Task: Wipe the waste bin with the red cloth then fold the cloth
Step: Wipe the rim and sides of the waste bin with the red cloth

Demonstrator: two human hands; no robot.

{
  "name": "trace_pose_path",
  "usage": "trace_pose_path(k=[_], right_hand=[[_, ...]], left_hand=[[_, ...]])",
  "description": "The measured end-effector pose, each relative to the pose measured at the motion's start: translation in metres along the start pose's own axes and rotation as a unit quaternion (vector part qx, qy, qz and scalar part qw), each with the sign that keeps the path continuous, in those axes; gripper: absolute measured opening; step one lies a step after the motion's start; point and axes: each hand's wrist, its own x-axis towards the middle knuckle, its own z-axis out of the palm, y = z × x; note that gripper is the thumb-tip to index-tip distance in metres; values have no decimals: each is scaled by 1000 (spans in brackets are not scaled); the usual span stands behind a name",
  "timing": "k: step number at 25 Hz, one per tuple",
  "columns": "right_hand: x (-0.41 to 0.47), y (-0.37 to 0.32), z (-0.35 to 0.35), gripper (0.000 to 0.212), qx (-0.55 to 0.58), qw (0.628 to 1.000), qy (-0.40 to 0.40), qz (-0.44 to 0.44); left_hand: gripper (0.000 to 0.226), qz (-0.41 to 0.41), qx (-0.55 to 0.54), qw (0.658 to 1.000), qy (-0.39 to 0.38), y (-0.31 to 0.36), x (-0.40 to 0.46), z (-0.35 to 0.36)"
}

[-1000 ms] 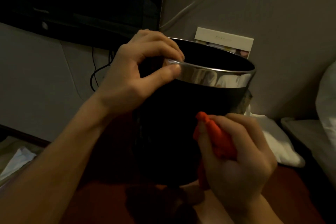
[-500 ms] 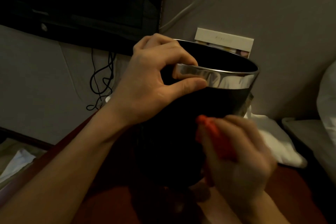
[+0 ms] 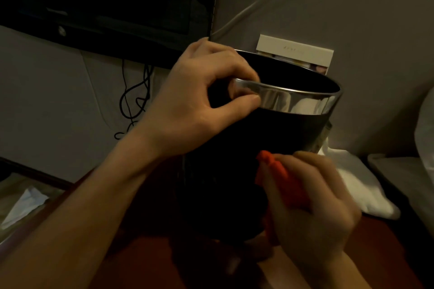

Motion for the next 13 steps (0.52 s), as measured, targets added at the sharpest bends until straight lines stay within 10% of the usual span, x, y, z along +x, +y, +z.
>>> trace_pose_path(k=[13], right_hand=[[0, 4, 0, 17, -11, 1000, -13, -2]], left_hand=[[23, -22, -24, 997, 76, -4, 0, 11]])
